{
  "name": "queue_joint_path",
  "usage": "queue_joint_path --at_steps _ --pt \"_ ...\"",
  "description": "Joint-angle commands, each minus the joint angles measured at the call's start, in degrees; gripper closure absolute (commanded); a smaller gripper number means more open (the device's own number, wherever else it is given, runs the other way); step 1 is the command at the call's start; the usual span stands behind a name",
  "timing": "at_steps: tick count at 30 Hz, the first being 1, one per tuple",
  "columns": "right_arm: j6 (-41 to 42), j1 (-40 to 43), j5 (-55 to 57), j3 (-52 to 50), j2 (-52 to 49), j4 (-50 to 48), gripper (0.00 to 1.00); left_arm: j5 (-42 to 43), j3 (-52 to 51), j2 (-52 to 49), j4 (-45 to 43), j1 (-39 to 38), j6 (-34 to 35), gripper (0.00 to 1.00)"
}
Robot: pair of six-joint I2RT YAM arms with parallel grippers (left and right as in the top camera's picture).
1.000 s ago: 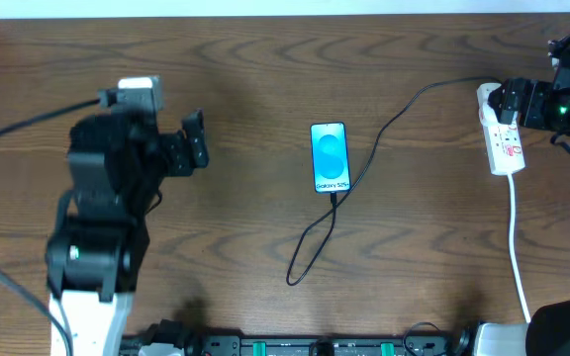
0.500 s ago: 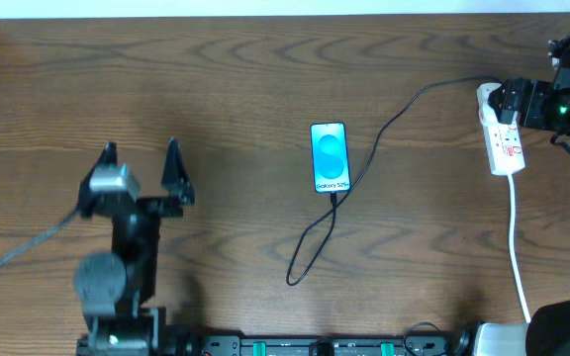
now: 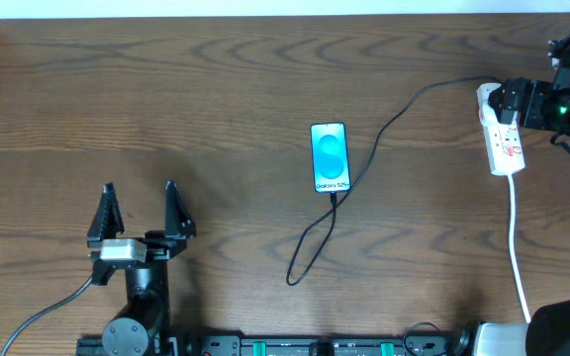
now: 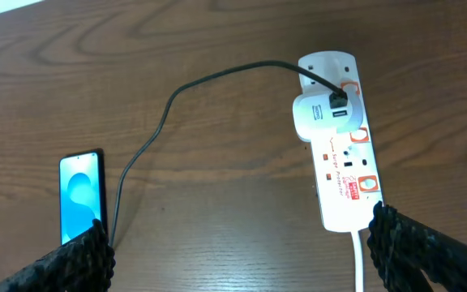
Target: Plug charger to phone and switch on socket
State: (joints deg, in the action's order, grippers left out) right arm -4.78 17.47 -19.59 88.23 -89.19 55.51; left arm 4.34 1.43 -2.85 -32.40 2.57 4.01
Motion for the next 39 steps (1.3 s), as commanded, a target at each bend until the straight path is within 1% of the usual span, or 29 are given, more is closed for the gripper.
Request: queue_joint_path --at_steps 1,8,12,18,26,39 --pt "0.46 -0.28 0.00 0.96 0.55 0.07 0.01 0.15 -1.20 2.69 2.56 0.26 -0.74 0.10" --pt "0.46 -0.28 0.00 0.96 0.55 0.07 0.01 0.13 -1.20 2.80 11.10 0.26 -0.79 0.11" --pt "0.46 -0.28 -0.02 0.96 0.55 0.07 0.01 0.11 -1.20 2.80 18.36 0.26 -0.79 0.10" --pt "0.46 -0.28 -0.02 0.98 0.55 0.07 0.01 0.11 -1.20 2.80 26.60 0.26 -0.76 0.10" --pt "0.46 -0.28 0.00 0.96 0.55 0.07 0.01 0.09 -1.20 2.80 36.13 0.26 -0.83 0.10" --pt "0.46 -0.28 -0.02 0.96 0.55 0.07 0.01 0.11 -1.20 2.58 36.20 0.26 -0.79 0.11"
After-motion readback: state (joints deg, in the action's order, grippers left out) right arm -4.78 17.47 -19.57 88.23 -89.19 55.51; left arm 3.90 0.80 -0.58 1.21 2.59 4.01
